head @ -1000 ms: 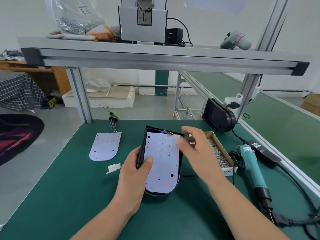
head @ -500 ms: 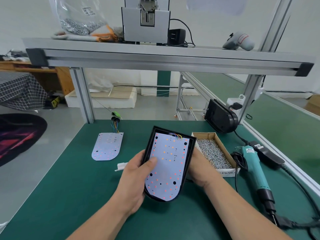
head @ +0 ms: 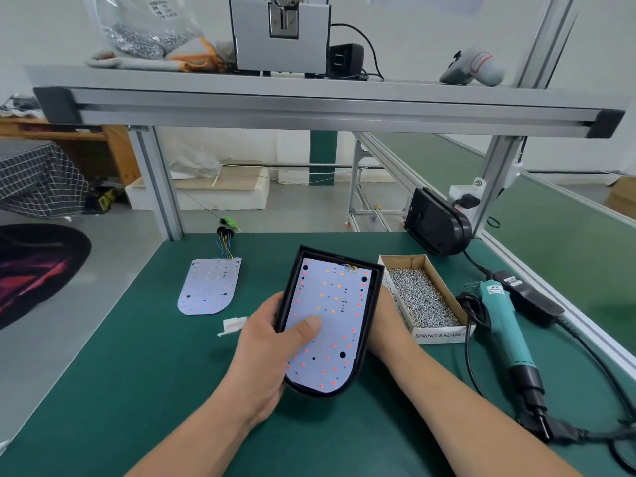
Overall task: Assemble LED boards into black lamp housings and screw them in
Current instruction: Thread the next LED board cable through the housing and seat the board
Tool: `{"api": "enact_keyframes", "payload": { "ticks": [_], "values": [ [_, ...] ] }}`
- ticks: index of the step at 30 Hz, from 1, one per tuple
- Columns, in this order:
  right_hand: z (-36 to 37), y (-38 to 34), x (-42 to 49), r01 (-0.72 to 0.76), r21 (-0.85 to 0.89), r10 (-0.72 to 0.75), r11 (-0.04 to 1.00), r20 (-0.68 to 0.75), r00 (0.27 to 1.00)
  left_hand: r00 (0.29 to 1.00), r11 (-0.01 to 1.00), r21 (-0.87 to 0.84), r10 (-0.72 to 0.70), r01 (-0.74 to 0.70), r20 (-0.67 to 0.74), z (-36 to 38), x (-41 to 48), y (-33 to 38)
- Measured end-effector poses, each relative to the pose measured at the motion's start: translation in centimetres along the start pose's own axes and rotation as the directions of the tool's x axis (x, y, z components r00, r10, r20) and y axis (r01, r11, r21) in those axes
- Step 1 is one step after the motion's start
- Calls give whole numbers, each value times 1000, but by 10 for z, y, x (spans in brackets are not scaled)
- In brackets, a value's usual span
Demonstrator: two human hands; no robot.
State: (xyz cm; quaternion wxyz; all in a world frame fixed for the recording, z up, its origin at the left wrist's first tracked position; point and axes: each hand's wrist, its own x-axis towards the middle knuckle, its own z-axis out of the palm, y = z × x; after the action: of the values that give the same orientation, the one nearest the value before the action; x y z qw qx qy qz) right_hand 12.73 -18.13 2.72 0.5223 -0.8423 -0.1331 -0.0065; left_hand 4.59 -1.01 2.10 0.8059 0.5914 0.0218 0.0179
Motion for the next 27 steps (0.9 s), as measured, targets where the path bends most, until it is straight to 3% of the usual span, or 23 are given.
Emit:
{"api": "enact_keyframes", "payload": {
  "ticks": [1, 3, 6, 9, 11, 13, 16, 21, 27],
  "values": [
    [-3, 7, 1, -3, -21, 3, 1000, 14, 1000, 1000, 1000, 15, 11, -11, 7, 0, 1, -1],
    [-7, 3, -3, -112, 203, 118, 973, -18, 993, 999, 998, 44, 34, -34, -8, -3, 3, -1],
    [-14, -7, -5, -43, 312, 65, 949, -59, 996, 997, 998, 51, 52, -49, -60, -6, 8, 0],
    [-22, -11, -5, 10, 591, 84, 807, -132, 988, 993, 995, 75, 77, -71, -87, -9, 10, -2],
    [-27, -10, -9, 49, 540, 32, 840, -139, 990, 991, 991, 106, 95, -85, -89, -9, 11, -4],
    [-30, -7, -12, 109, 339, -60, 935, -151, 987, 990, 986, 134, 110, -97, -88, -7, 11, -7],
    [-30, -6, -13, 122, 140, -106, 983, -114, 988, 987, 982, 154, 124, -108, -101, -5, 10, -9],
    [-25, -14, -14, 172, 194, -149, 966, -124, 981, 988, 981, 169, 113, -94, -109, -6, 10, -9],
    [-28, -16, -15, 201, 138, -187, 970, -108, 976, 997, 969, 243, 53, -37, -58, -11, 10, 6]
  ]
}}
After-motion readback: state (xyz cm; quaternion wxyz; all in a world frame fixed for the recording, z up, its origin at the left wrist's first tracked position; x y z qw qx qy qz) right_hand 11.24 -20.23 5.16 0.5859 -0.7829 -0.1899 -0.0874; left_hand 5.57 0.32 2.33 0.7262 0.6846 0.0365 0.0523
